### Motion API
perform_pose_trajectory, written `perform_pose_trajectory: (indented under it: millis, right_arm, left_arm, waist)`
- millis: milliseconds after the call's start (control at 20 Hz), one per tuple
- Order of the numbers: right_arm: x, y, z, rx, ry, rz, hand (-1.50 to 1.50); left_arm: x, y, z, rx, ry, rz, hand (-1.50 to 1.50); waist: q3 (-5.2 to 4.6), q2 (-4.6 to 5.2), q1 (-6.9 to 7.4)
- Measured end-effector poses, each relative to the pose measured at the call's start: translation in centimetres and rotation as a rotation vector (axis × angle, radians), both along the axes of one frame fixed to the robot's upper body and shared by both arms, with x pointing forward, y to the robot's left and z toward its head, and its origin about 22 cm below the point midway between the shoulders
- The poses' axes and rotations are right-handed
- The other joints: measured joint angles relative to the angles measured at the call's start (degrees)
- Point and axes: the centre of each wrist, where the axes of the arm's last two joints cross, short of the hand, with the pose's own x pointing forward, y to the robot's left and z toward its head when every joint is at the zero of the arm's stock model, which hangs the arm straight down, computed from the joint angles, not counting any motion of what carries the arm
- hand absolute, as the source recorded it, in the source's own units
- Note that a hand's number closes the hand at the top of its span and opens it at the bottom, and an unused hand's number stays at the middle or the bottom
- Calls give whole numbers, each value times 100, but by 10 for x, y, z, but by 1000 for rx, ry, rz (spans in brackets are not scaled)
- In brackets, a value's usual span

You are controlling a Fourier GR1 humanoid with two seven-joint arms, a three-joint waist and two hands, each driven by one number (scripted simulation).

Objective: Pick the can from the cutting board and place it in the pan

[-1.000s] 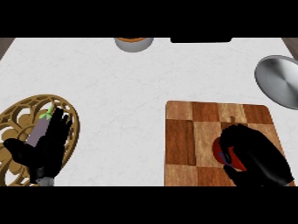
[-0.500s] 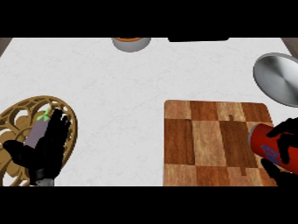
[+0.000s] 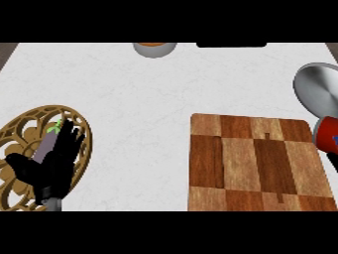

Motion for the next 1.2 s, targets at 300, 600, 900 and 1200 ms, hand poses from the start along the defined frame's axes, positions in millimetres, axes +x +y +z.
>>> perform_pose_trajectory:
  millis: [300,600,900,1200]
  right_arm:
    - [46,-31,-2,29,-22,-68,150]
    - [92,-57,-17,7,-58,-143,150]
    - [128,-76,-36,28,-48,-185,150]
    - [139,-96,-48,-23,-29,-259,-150]
  left_arm:
    - [3,0,0,2,-10,-18,0]
    - [6,-12,4,6,-17,-35,0]
    - [14,-18,8,4,-12,-55,0]
    - [18,-19,11,-3,-19,-85,0]
  waist:
    - [-3,29,99]
    - [-5,72,215]
    - [7,134,353]
    - [12,202,470]
